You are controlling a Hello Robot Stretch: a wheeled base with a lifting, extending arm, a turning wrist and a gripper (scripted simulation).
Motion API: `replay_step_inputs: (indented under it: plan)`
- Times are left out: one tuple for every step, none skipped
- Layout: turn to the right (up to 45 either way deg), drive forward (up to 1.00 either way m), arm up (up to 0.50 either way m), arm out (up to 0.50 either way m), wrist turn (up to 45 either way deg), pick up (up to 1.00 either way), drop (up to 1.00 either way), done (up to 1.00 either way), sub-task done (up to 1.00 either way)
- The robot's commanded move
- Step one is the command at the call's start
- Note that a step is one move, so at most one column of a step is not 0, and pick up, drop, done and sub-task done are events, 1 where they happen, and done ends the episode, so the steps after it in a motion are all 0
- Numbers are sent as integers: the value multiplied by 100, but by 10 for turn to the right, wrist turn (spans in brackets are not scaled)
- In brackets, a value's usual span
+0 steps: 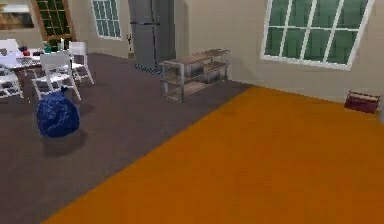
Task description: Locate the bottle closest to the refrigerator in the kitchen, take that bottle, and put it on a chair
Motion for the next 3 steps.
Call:
replay_step_inputs:
  plan:
    - [0, 15, 0, 0, 0, 0, 0, 0, 0]
    - [-450, 0, 0, 0, 0, 0, 0, 0, 0]
    - [-60, 0, 0, 0, 0, 0, 0, 0, 0]
